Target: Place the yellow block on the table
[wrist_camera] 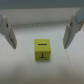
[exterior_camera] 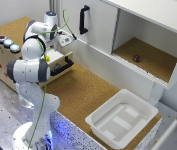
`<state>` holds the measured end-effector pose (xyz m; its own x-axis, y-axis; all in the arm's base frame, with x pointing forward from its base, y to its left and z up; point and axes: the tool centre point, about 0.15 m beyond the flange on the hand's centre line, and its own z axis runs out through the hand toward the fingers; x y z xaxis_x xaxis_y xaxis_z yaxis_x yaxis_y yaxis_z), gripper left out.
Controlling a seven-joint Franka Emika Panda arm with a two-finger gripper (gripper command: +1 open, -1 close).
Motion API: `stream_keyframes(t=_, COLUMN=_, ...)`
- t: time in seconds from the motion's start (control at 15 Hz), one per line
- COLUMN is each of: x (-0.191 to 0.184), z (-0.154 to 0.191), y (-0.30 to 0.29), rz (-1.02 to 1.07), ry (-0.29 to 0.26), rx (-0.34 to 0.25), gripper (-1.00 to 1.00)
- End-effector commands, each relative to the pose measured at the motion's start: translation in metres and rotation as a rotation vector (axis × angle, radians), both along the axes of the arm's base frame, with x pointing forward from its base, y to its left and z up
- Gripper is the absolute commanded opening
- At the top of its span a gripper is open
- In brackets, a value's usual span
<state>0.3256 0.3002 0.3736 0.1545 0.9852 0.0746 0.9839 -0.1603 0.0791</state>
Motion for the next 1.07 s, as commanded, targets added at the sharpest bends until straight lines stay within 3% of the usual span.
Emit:
stream_keyframes(t=0.0, x=0.000, z=-0.032, y=0.022, rz=-0.078, ry=-0.087, rx=-0.120, gripper=1.00)
stream_keyframes(t=0.67, x=0.025, z=-0.066, y=0.014, rz=-0.045, ry=-0.015, rx=-0.001, gripper=1.00)
stream_keyframes(t=0.73, x=0.025, z=-0.065, y=0.016, rz=-0.034, ry=-0.020, rx=0.005, gripper=-1.00)
stream_keyframes(t=1.0, x=0.022, z=-0.060, y=0.021, rz=0.000, ry=-0.025, rx=-0.010, gripper=-1.00)
